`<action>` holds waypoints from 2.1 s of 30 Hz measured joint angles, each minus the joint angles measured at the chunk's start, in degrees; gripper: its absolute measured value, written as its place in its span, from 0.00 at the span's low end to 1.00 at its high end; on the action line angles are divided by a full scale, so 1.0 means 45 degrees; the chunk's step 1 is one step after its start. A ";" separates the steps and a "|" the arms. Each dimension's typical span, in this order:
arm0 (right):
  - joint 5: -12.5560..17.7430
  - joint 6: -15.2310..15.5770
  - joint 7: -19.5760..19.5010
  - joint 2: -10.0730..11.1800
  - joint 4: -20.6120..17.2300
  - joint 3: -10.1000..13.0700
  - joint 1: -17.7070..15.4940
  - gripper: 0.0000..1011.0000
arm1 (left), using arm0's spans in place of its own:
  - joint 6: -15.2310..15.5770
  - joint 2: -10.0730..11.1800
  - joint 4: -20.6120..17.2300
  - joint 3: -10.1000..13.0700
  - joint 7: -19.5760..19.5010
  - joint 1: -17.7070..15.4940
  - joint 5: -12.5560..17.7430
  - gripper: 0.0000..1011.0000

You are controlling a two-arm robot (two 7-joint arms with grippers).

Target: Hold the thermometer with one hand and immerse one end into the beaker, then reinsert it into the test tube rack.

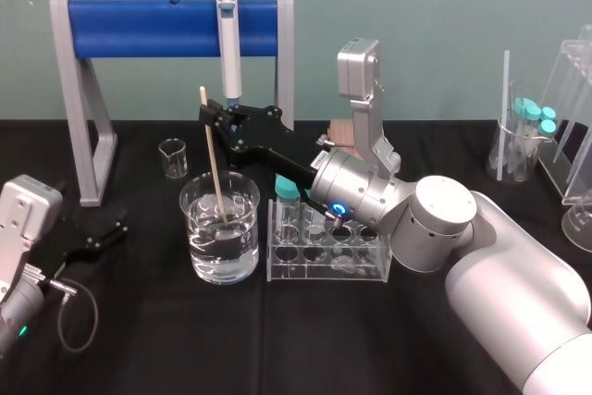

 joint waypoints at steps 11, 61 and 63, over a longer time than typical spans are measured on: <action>0.0000 0.0000 0.0001 0.0000 0.0000 0.0000 0.0000 0.04 | 0.0000 0.0000 0.0000 0.0000 0.0000 0.0000 0.0000 0.99; 0.0324 -0.0217 0.0378 0.0032 -0.0220 0.0199 -0.0084 0.04 | 0.0000 0.0000 0.0000 0.0000 0.0000 -0.0001 0.0000 0.99; 0.0434 -0.0217 0.0399 0.0088 -0.0436 0.0275 -0.0105 0.04 | 0.0000 0.0000 0.0000 0.0000 0.0000 0.0000 0.0000 0.99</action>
